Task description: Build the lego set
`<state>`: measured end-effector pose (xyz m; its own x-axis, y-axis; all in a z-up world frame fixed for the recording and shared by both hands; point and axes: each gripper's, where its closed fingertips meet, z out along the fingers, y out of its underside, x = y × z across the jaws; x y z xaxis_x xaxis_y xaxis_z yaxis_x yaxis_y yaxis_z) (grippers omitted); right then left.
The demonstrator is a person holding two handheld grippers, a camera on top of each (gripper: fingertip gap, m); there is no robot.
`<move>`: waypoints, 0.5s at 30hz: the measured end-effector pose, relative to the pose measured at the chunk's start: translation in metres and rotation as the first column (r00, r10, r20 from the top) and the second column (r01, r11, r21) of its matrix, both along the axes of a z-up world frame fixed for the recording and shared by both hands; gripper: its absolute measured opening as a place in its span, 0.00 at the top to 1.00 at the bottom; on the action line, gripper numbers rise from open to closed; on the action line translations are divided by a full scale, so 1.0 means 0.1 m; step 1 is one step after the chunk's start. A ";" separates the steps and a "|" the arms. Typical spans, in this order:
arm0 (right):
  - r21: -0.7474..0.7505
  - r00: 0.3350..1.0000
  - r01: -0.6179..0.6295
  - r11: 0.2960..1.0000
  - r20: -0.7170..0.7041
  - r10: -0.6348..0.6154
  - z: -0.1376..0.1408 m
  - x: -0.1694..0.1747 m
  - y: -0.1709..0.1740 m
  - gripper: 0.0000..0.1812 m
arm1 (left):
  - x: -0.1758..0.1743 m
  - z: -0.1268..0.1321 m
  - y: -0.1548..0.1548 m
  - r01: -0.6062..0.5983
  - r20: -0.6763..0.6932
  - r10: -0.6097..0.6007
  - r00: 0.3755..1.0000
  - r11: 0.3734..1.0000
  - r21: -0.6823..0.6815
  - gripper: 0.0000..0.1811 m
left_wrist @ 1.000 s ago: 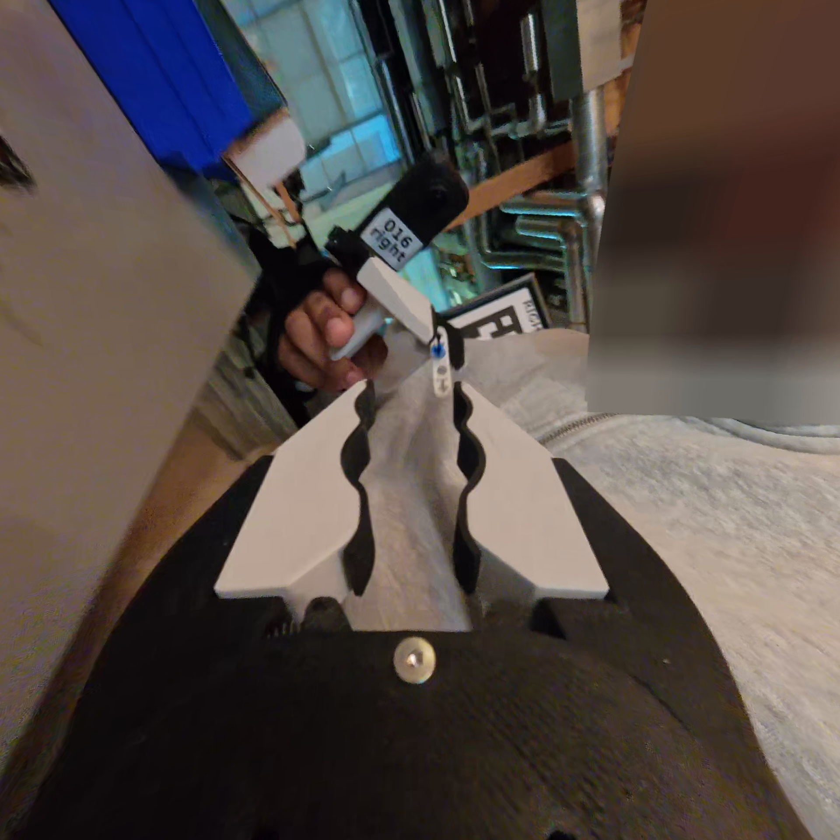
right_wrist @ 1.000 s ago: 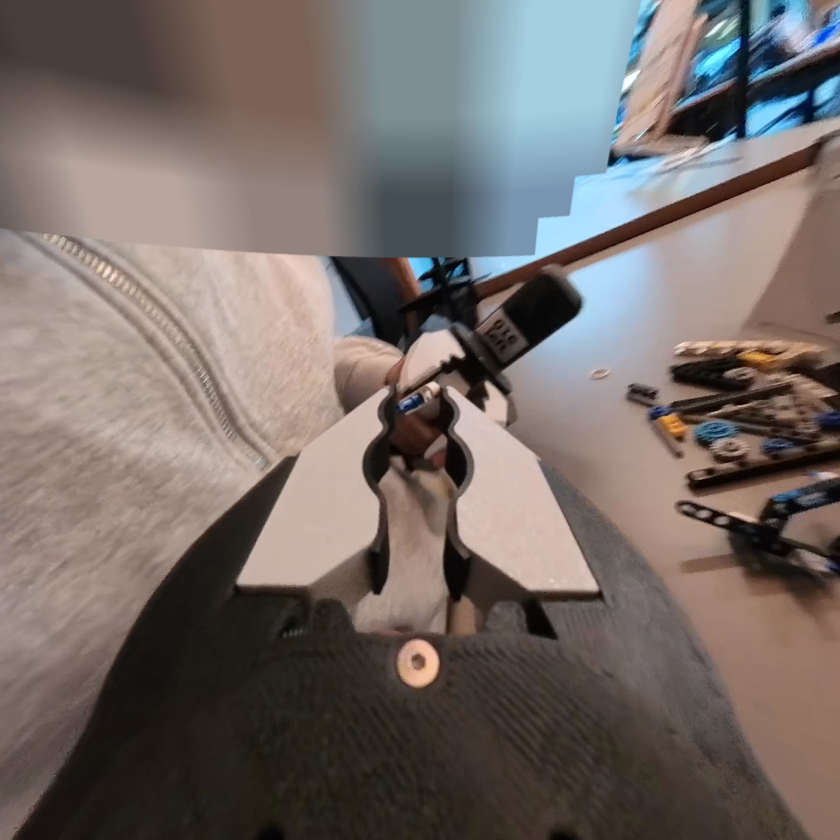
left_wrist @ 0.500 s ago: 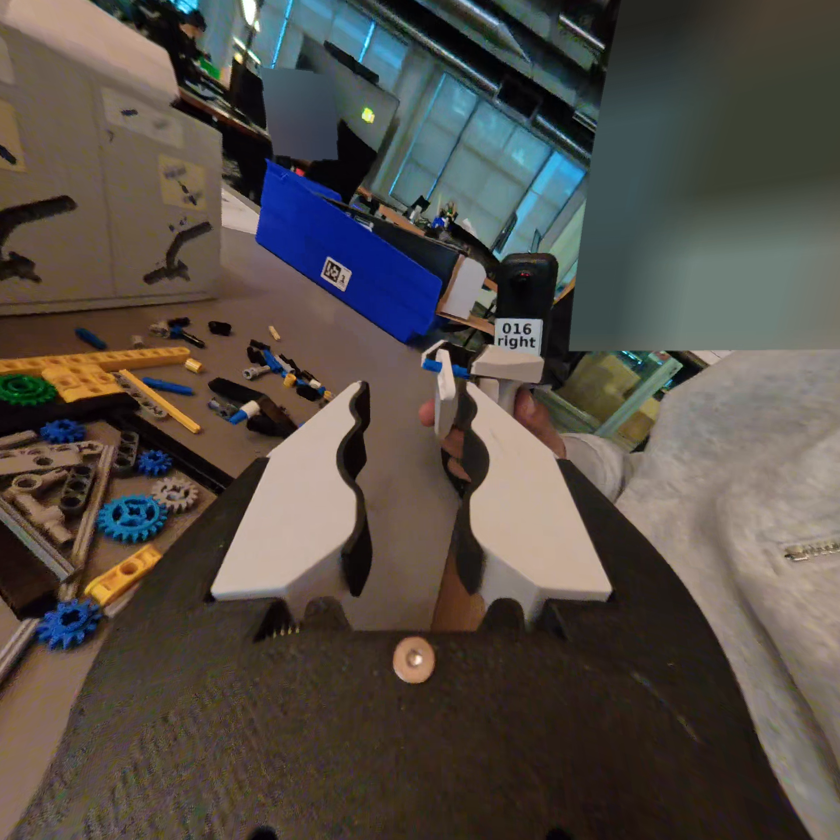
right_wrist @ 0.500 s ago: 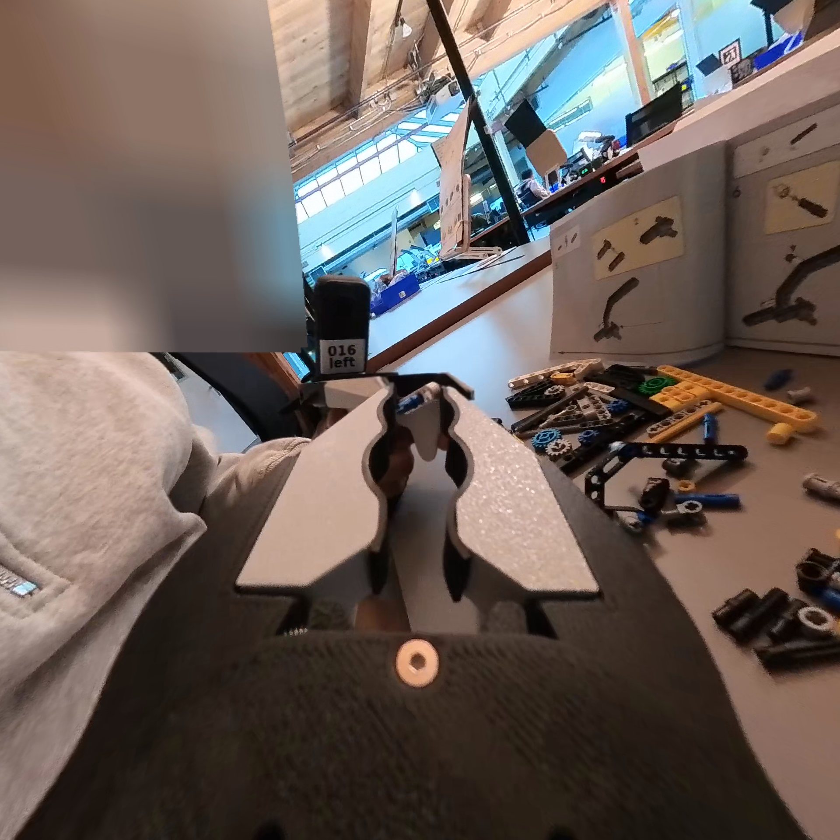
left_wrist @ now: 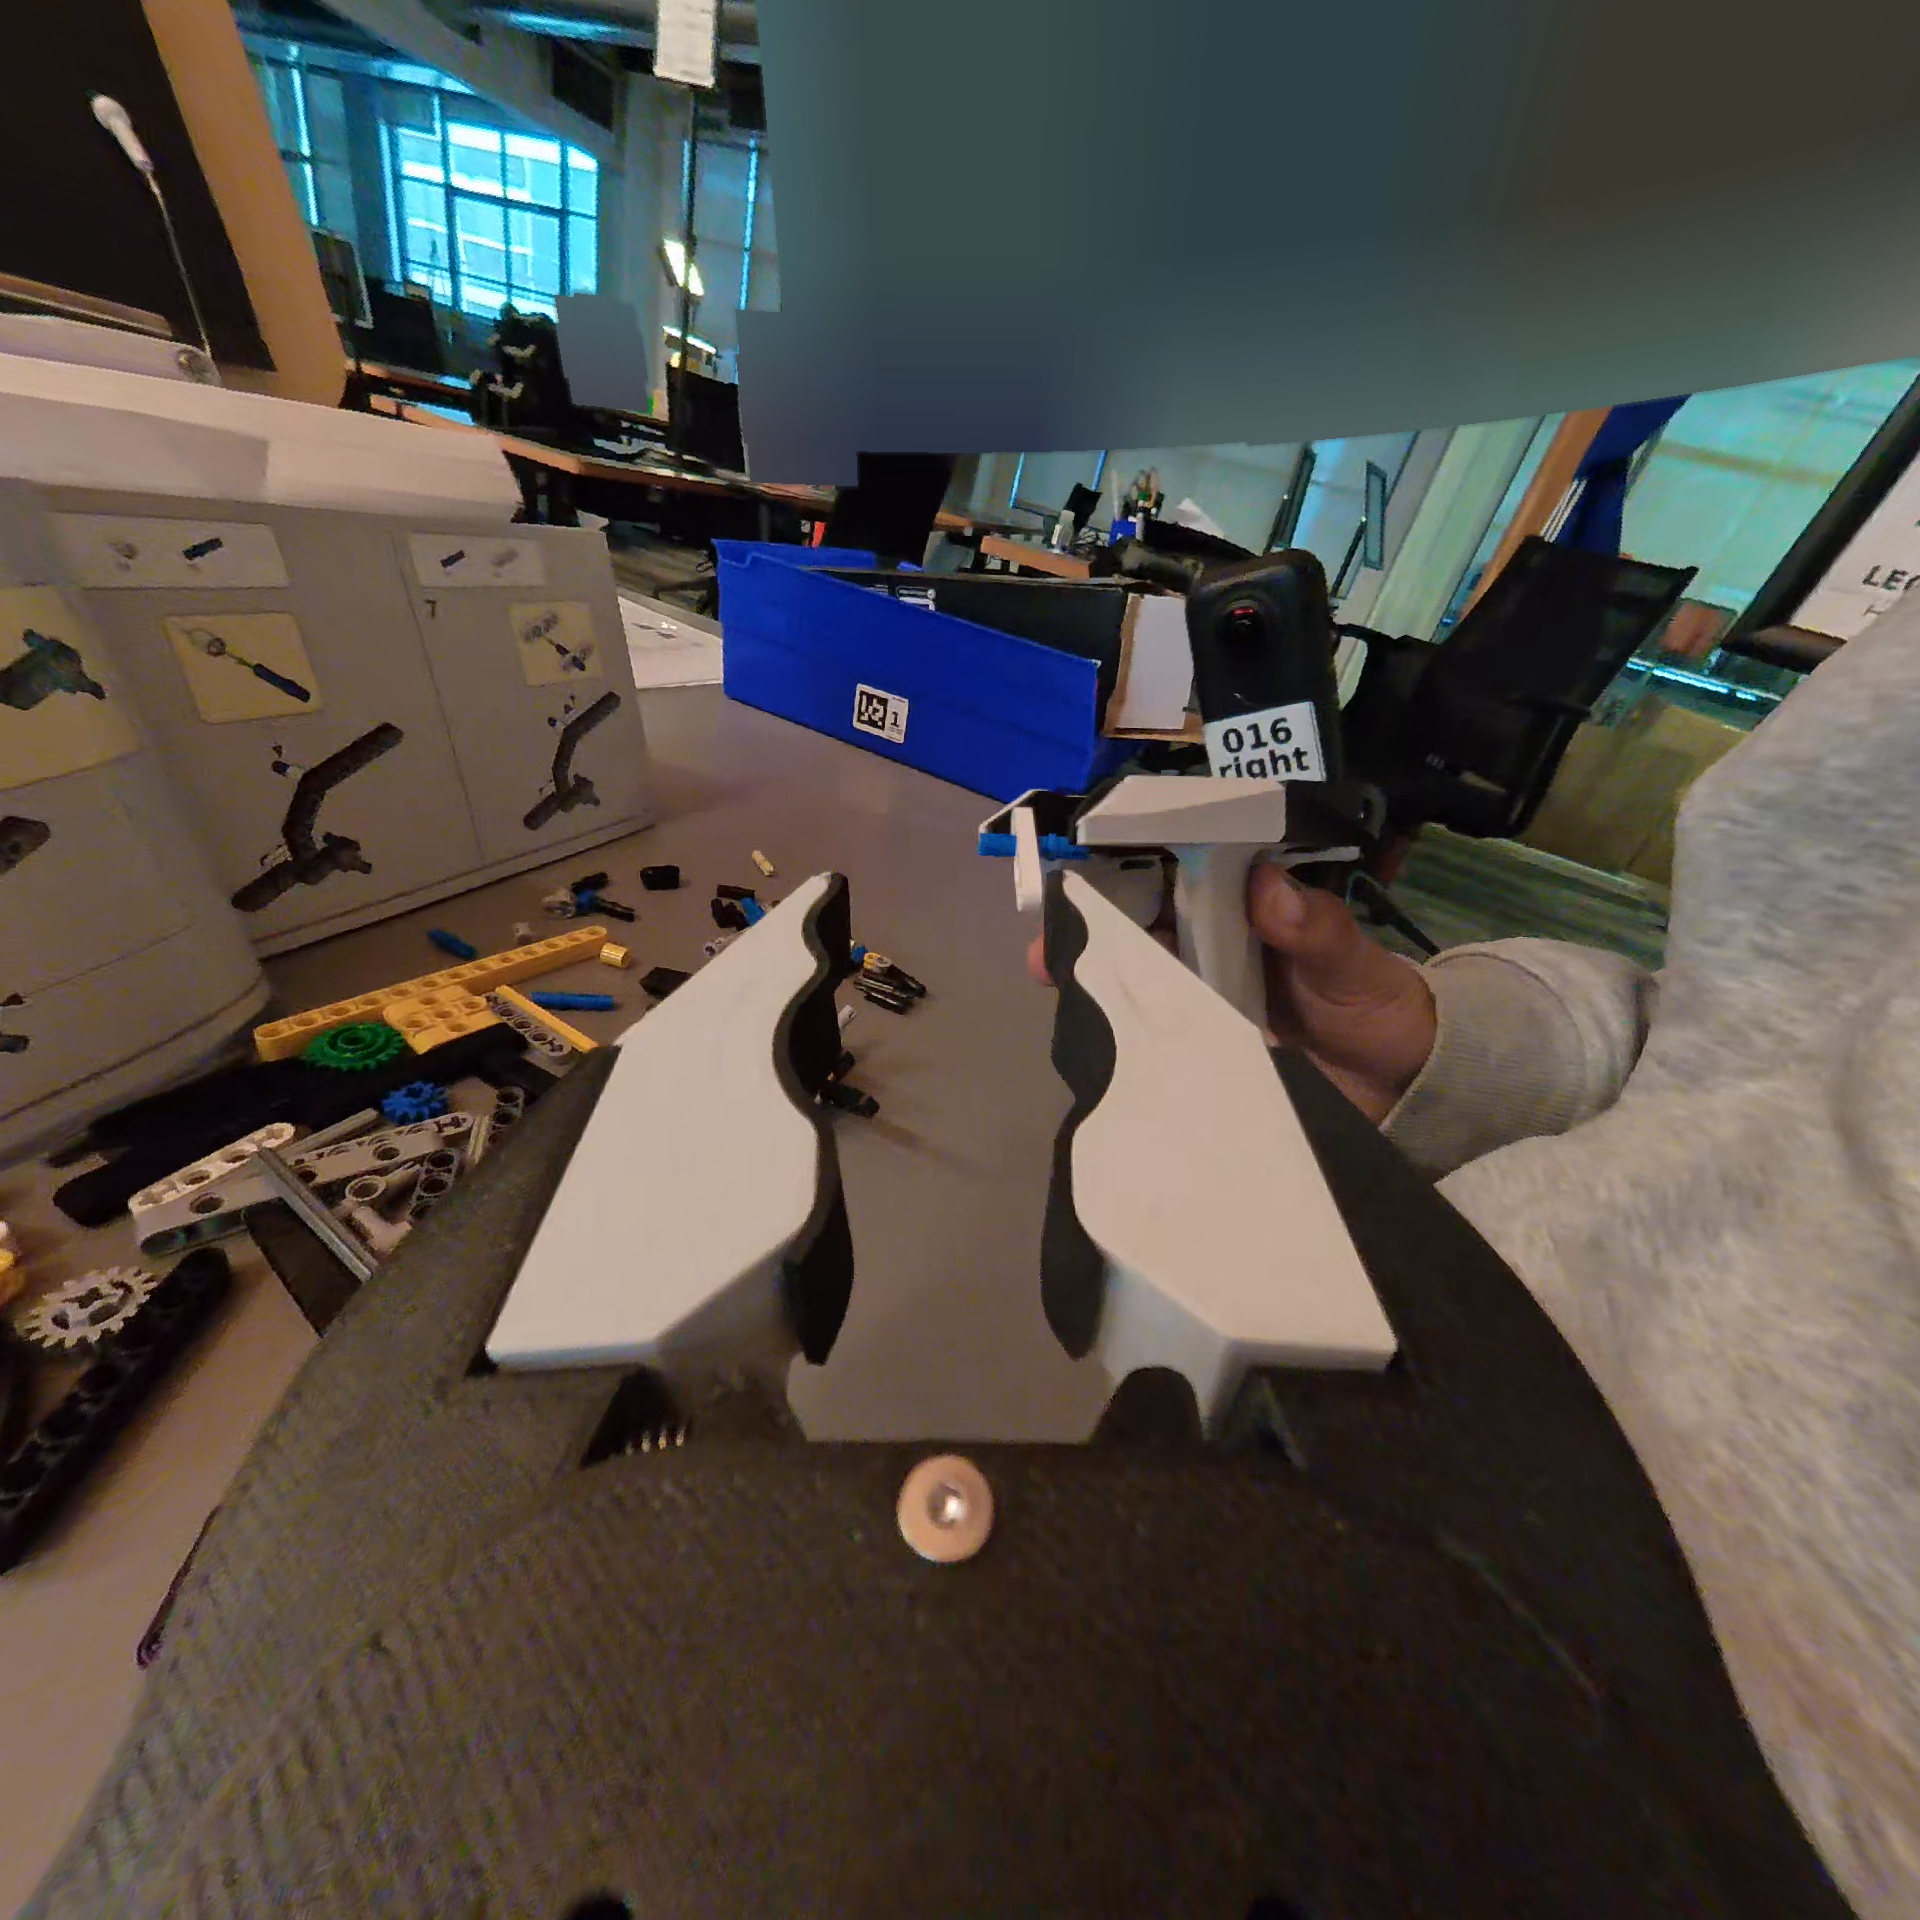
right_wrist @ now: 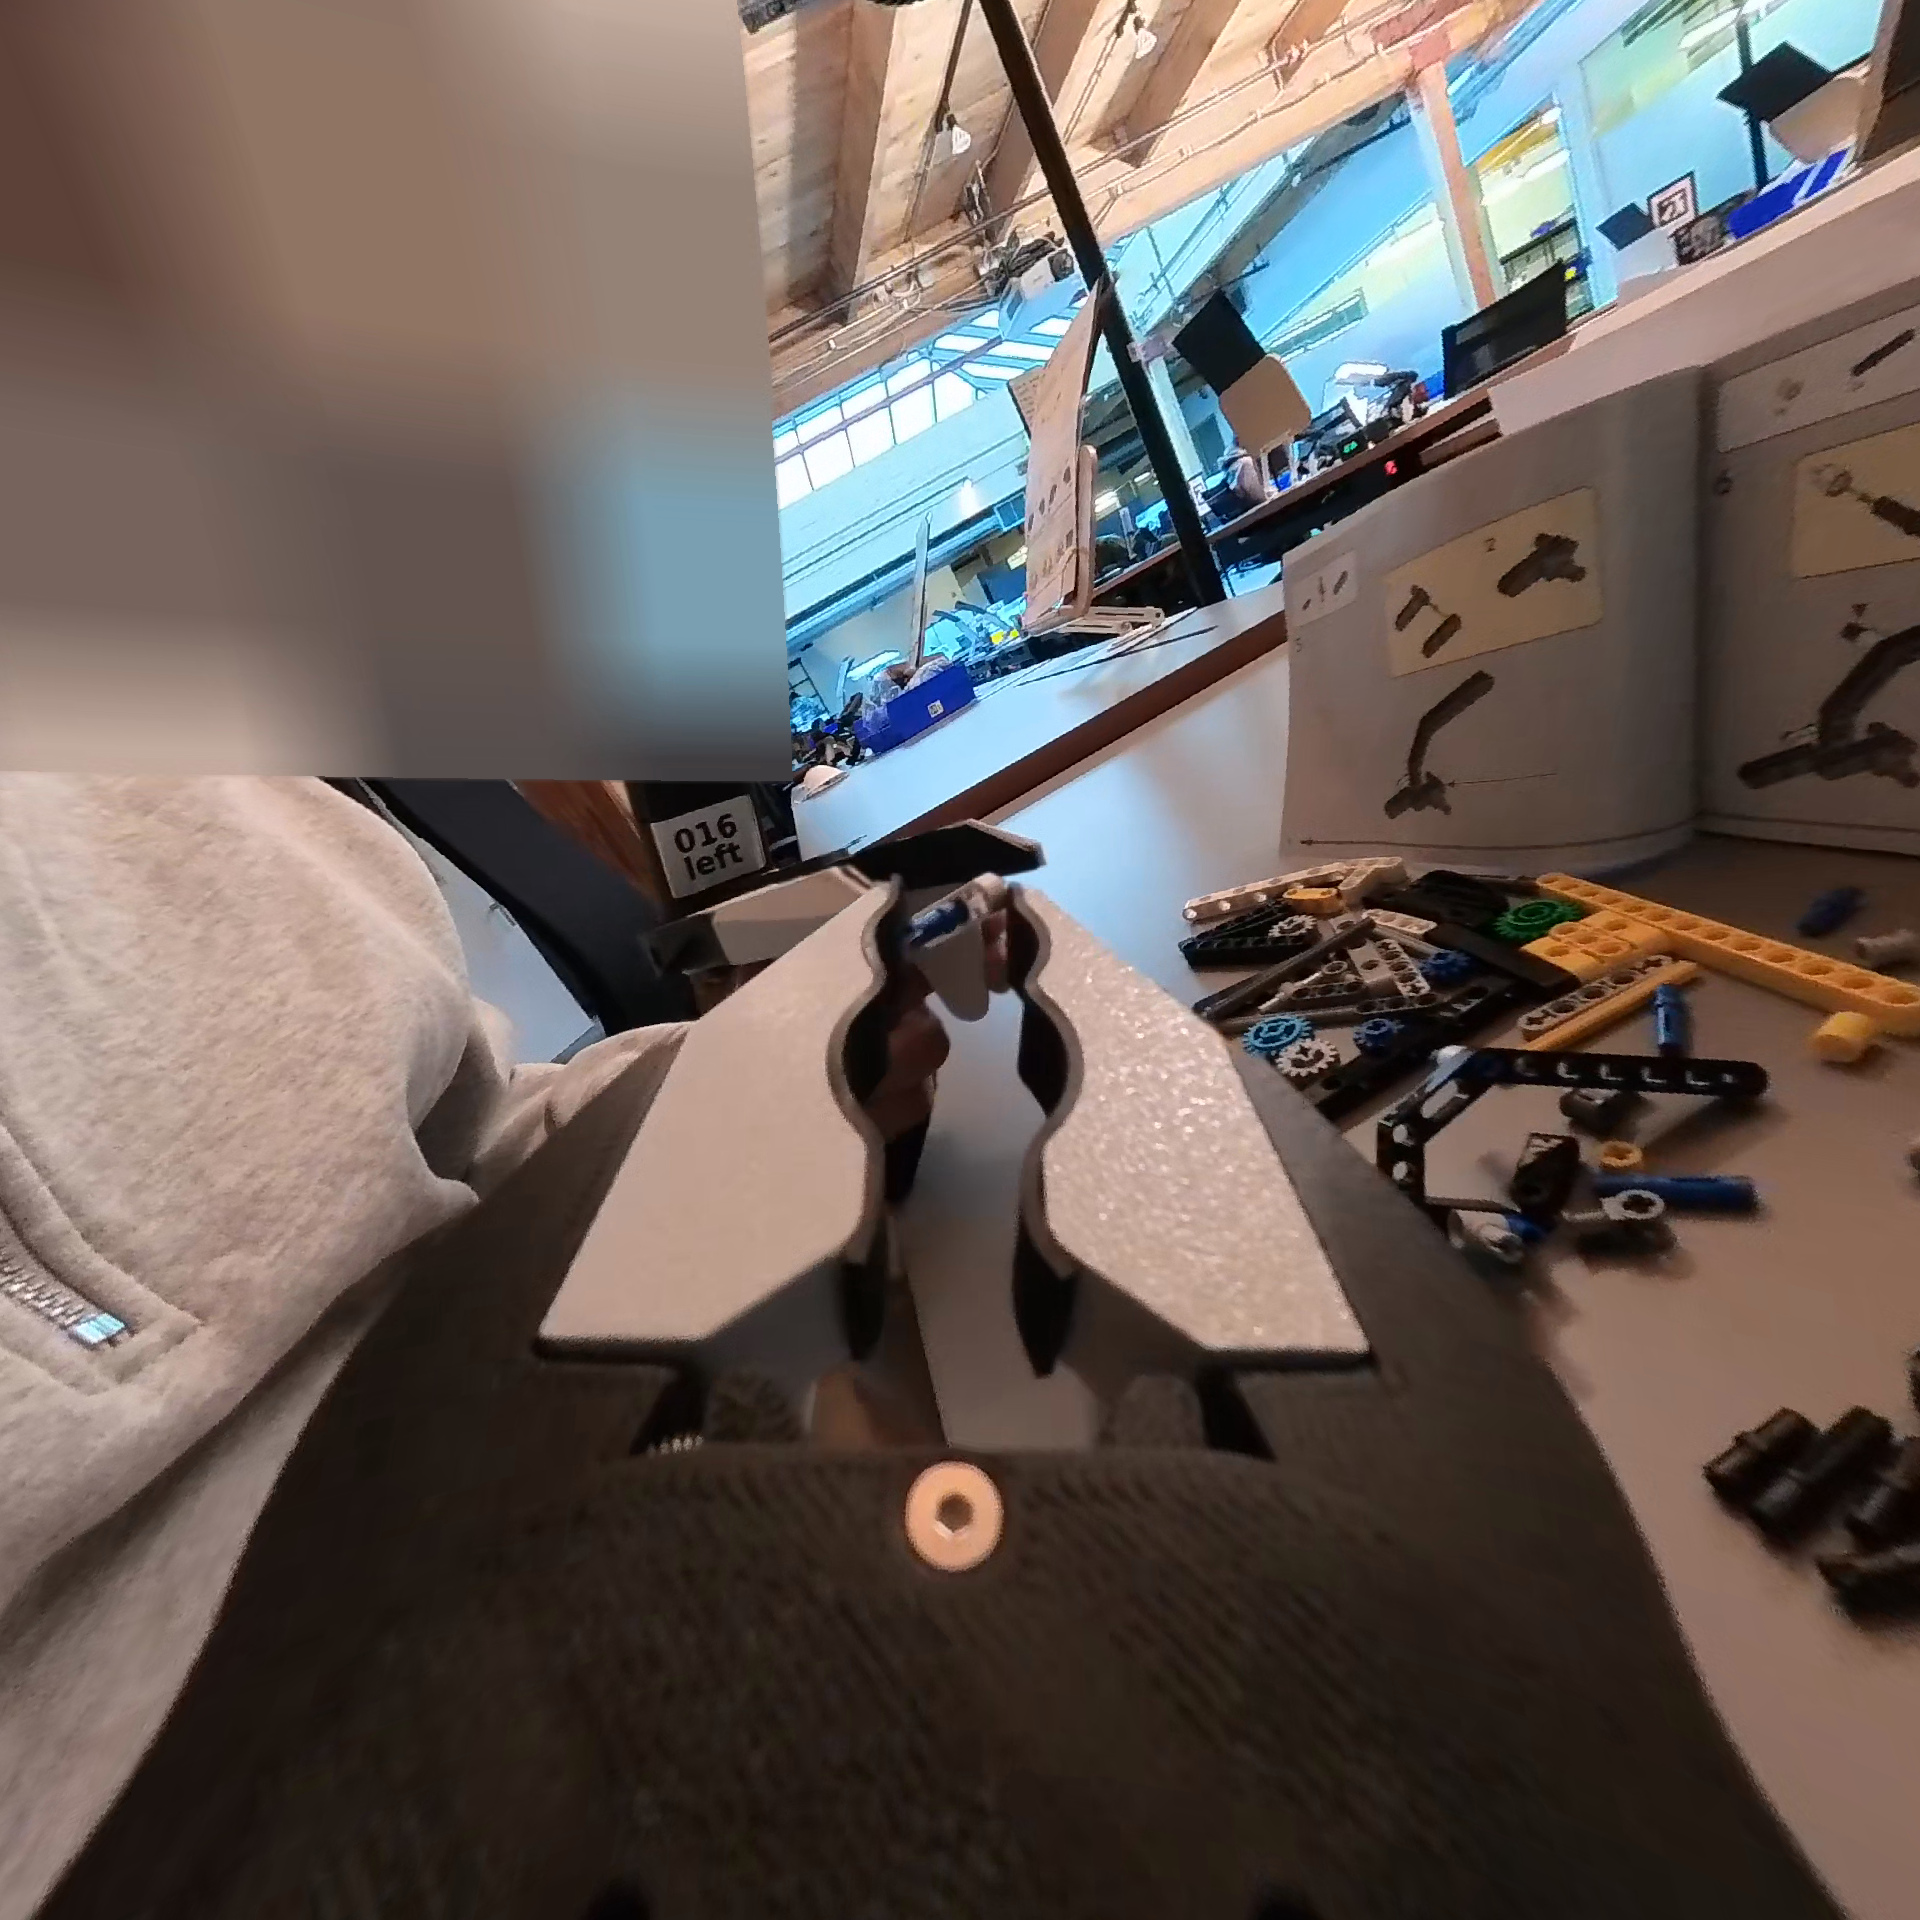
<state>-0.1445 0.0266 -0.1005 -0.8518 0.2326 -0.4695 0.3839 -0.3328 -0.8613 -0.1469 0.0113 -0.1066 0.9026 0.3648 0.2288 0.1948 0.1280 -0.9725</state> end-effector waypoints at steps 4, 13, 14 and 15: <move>-0.007 0.998 0.049 0.999 -0.034 -0.049 0.07 -0.03 0.05 0.91 | 0.02 -0.02 0.03 0.018 0.026 -0.018 0.999 1.000 0.008 0.79; 0.005 0.998 0.059 0.998 -0.013 -0.059 0.04 -0.04 0.06 0.91 | 0.04 -0.03 0.11 0.027 0.078 -0.029 0.997 0.999 0.037 0.83; -0.002 0.998 0.055 0.998 0.000 -0.055 0.04 -0.04 0.05 0.91 | 0.04 -0.03 0.12 0.030 0.083 -0.033 0.996 0.999 0.041 0.83; -0.011 0.999 0.048 0.999 0.016 -0.048 0.03 -0.04 0.04 0.91 | 0.04 -0.03 0.12 0.031 0.086 -0.034 0.996 0.999 0.042 0.84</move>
<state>-0.1486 0.0308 -0.0971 -0.8323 0.2674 -0.4856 0.3806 -0.3613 -0.8512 -0.1425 0.0237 -0.1096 0.8899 0.3243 0.3207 0.2829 0.1590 -0.9459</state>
